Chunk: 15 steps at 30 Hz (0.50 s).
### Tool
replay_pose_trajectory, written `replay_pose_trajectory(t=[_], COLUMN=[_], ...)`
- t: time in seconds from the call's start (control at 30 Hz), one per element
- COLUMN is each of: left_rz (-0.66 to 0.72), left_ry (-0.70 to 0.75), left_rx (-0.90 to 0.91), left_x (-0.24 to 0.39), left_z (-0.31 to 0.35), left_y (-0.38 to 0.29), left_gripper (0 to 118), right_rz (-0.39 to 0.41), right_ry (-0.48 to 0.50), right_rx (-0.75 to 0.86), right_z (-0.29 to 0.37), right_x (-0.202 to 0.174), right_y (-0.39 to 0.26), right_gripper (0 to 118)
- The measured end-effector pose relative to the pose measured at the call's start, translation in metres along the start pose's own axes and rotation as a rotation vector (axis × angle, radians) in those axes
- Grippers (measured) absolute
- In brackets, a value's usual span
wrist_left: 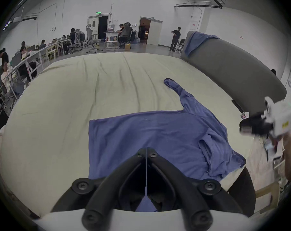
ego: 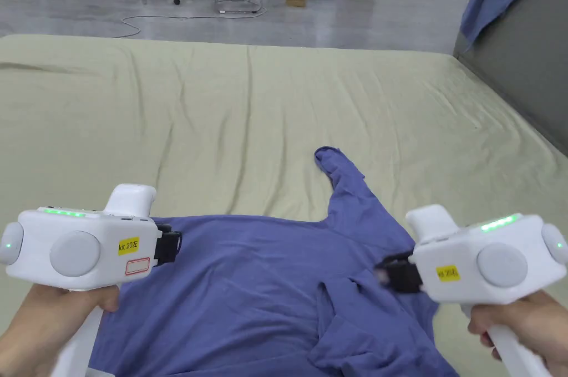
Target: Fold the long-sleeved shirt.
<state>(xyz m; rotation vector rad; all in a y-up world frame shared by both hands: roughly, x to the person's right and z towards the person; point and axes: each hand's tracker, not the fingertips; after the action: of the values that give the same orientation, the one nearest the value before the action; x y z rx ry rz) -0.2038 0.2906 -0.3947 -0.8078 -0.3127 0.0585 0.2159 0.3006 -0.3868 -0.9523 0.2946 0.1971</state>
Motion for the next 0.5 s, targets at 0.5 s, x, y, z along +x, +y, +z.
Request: replay_pose_trajectory(t=[0.5], left_rz=[0.128], left_ry=[-0.029], left_rx=[-0.002], left_x=[-0.020], left_z=[-0.039], left_y=[0.034], left_gripper=[0], right_rz=[-0.244], right_ry=[-0.141], right_rx=[-0.086], right_z=[-0.077], right_x=[0.083], right_y=[0.067], right_gripper=[8])
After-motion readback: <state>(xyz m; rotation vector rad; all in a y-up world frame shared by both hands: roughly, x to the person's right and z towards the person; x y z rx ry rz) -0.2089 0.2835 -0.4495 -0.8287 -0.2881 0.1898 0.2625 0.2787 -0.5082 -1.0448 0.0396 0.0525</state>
